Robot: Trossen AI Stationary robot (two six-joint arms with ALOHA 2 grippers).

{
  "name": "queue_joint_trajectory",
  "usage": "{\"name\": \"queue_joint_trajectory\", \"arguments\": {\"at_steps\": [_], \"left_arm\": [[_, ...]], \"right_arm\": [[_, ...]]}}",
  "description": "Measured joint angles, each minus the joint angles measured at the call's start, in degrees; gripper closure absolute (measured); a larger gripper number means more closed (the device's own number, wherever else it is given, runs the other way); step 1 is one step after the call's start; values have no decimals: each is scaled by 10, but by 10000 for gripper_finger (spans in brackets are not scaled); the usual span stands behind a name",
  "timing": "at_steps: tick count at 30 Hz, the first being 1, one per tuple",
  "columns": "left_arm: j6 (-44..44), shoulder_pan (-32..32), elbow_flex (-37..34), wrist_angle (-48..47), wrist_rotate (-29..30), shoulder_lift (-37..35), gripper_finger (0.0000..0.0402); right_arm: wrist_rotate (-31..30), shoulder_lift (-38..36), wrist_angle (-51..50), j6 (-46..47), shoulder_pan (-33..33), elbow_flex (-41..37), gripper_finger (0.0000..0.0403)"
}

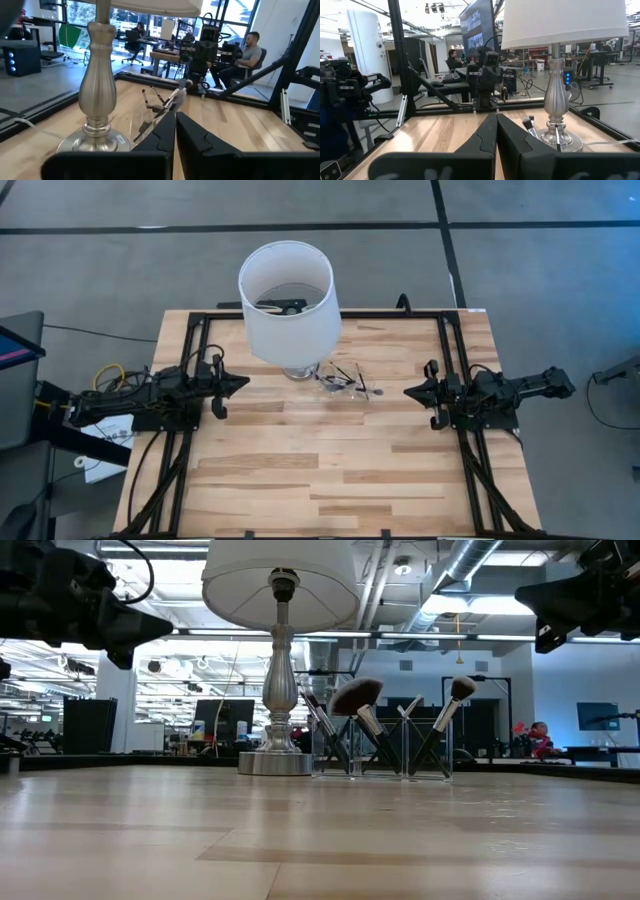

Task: Put items in baskets/containers
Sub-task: Return to Home Position

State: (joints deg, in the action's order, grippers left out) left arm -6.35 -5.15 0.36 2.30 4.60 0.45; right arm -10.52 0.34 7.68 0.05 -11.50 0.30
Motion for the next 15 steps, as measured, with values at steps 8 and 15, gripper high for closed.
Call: {"name": "queue_joint_trajectory", "arguments": {"at_steps": [8,15], "left_arm": [[0,0,0,5,0,0,391],[0,0,0,7,0,0,391]], "right_arm": [[0,0,0,0,0,0,403],[0,0,0,0,0,0,403]]}}
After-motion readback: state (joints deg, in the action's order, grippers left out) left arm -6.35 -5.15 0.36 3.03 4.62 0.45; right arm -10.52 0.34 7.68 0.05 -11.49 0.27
